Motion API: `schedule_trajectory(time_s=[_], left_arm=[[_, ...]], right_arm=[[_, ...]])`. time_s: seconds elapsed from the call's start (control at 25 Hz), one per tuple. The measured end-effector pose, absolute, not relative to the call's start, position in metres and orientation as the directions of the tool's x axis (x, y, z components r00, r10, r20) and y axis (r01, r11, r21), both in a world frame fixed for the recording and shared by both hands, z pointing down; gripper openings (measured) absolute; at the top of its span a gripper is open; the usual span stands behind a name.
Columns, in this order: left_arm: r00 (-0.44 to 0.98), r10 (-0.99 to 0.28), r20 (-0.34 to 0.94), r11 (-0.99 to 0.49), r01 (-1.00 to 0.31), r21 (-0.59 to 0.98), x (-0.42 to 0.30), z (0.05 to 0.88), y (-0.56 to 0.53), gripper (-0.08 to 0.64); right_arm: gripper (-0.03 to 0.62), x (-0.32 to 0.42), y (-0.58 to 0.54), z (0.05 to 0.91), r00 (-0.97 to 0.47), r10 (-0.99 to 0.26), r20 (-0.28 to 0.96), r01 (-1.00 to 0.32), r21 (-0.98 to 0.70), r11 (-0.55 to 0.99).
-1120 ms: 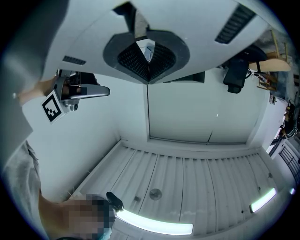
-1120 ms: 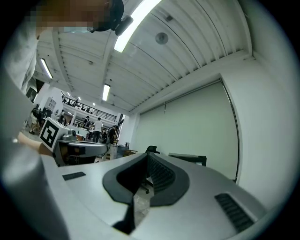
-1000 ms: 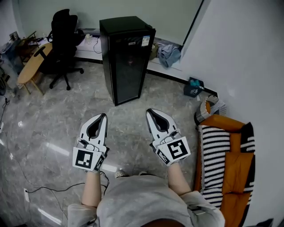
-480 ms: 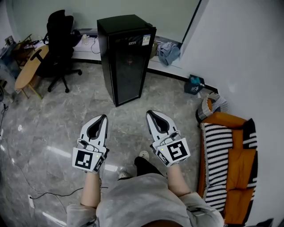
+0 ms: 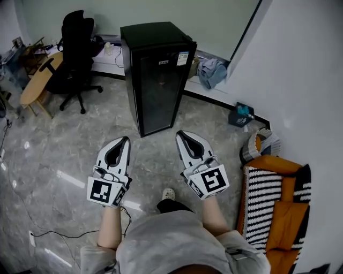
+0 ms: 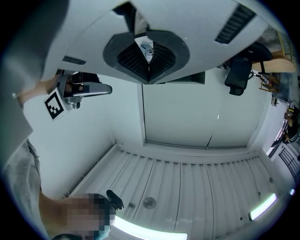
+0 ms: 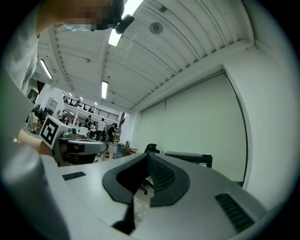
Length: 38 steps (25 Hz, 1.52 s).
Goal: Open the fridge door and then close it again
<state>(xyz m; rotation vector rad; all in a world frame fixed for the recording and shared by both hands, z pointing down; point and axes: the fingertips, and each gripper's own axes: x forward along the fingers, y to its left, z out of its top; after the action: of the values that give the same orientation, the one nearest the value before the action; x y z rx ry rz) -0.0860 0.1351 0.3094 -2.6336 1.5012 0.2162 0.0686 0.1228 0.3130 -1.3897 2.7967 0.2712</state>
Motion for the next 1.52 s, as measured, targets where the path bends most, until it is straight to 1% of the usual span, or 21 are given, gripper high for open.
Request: schedule_trajectory(time_s=[0.28, 0.56, 0.72, 1.0, 1.52], left_arm=[[0.454, -0.873, -0.18, -0.46, -0.888, -0.01, -0.054, 0.307, 0.075, 0.015], [0.414, -0.894, -0.172, -0.418, -0.908, -0.013, -0.025, 0.311, 0.037, 0.015], [0.396, -0.907, -0.141, -0.399, -0.917, -0.008, -0.021, 0.317, 0.019, 0.015], [0.397, -0.909, -0.126, -0.4, -0.917, -0.002, -0.029, 0.325, -0.018, 0.015], [0.455, -0.886, -0.087, -0.456, -0.89, -0.008, -0.07, 0.338, -0.119, 0.015]], right_arm=[[0.026, 0.098, 0.054, 0.31, -0.655, -0.752, -0.08, -0.753, 0.155, 0.639], [0.026, 0.123, 0.008, 0.318, -0.694, -0.716, -0.073, -0.718, 0.148, 0.68], [0.026, 0.128, -0.013, 0.322, -0.704, -0.706, -0.073, -0.709, 0.124, 0.694], [0.026, 0.117, -0.049, 0.335, -0.712, -0.7, -0.053, -0.701, 0.097, 0.707], [0.026, 0.071, -0.149, 0.342, -0.685, -0.729, -0.022, -0.727, 0.093, 0.68]])
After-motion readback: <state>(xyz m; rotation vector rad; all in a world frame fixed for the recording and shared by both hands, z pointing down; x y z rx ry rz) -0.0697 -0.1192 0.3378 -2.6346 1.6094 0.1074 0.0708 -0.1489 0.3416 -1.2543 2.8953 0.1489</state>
